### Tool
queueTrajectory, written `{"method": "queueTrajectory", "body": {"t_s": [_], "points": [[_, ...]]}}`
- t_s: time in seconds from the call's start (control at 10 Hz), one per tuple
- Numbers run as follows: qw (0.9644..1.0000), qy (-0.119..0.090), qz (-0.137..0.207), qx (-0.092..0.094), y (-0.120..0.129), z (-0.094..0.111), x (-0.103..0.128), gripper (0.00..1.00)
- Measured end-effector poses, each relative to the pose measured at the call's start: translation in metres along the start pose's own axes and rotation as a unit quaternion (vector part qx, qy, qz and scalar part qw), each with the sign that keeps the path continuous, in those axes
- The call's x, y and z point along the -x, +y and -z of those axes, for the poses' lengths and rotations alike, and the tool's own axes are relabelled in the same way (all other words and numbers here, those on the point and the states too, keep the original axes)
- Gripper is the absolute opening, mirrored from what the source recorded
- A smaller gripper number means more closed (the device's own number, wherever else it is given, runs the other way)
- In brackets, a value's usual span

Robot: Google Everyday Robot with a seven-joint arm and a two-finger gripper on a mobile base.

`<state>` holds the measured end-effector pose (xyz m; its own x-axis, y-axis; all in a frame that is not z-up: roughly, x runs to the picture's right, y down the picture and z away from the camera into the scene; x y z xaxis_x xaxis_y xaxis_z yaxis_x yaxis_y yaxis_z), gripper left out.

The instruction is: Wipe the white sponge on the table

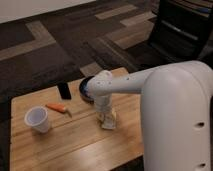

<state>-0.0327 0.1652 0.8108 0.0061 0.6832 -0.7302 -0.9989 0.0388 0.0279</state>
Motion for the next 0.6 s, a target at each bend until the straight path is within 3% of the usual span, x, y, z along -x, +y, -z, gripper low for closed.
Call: {"method": "queueTrajectory", "body": {"t_s": [0.4, 0.6], "points": [[0.9981, -0.007, 0.059, 0.013, 0.043, 0.008, 0.011, 0.0], [0.9946, -0.006, 0.101, 0.022, 0.071, 0.01, 0.009, 0.0]]}}
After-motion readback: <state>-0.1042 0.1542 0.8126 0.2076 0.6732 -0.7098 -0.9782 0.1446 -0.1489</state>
